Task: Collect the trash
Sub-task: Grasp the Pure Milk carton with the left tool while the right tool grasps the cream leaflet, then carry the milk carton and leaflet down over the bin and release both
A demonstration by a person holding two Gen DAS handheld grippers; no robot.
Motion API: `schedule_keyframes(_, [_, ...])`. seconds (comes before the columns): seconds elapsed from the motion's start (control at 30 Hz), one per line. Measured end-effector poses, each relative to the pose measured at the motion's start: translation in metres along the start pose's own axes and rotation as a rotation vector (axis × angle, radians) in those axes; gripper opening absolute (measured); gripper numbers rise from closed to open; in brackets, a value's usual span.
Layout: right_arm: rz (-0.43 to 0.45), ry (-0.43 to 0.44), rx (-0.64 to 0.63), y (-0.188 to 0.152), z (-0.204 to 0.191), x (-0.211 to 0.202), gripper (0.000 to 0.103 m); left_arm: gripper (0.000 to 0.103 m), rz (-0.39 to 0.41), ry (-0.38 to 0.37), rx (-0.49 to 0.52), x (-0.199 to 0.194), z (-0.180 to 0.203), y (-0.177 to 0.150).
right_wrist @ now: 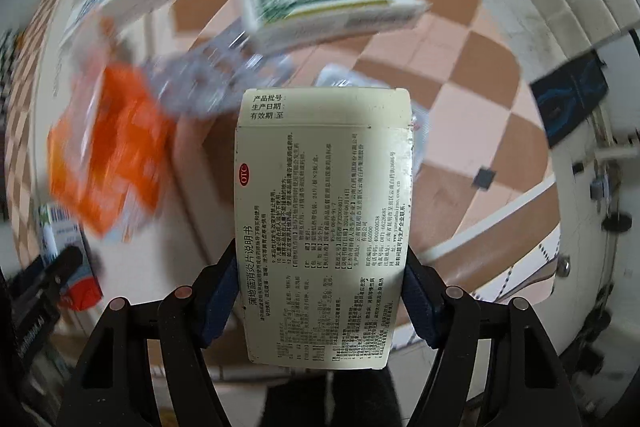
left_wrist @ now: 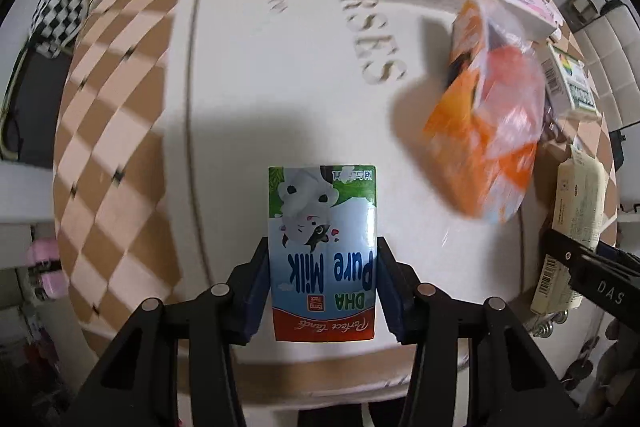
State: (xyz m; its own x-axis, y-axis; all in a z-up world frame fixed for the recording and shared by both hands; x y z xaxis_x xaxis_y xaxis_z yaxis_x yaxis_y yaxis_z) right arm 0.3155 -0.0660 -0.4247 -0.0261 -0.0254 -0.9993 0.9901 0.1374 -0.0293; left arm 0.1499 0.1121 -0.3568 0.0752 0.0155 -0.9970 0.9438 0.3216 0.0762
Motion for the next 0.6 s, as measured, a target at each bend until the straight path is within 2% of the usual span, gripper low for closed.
schedule_keyframes(0.07, [0.004,-0.034,-0.074,-0.010,-0.010,0.002,0.074,0.045,-0.011,-0.011,-0.019,-0.002,-0.007,-0.011])
schedule_keyframes(0.13, [0.016,-0.051,-0.091,-0.011,-0.013,0.002,0.075,0.048,-0.009,-0.030,-0.033,-0.003,-0.010,-0.018])
schedule_keyframes(0.2, [0.005,-0.048,-0.071,-0.010,-0.009,0.003,0.075,0.048,-0.028,-0.040,-0.037,-0.002,-0.013,-0.021])
schedule_keyframes(0.5, [0.013,-0.031,0.030,-0.009,0.004,0.006,0.076,0.045,0.064,-0.029,-0.024,-0.005,-0.025,-0.044])
schedule_keyframes(0.57, [0.022,-0.029,0.041,-0.010,0.011,0.010,0.075,0.045,0.078,-0.021,-0.027,-0.002,-0.007,-0.035])
schedule_keyframes(0.6, [0.027,-0.029,0.041,-0.009,0.010,0.011,0.074,0.045,0.084,-0.017,-0.031,0.015,0.002,-0.028])
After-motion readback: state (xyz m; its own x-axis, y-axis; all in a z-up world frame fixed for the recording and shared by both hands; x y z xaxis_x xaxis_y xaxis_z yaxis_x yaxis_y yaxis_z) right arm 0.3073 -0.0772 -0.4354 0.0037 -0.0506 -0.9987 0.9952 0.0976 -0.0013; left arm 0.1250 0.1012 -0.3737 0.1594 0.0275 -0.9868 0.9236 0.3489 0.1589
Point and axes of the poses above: each gripper's, at about its wrist camera, not at the fingertips, and x roughly the way its jaws point, z to its right, y to its top, the point moved 4 cm from there along x, roughly the way its jaws point, and after that the axes turned 9 degrees about x, right-handed, at the moved point
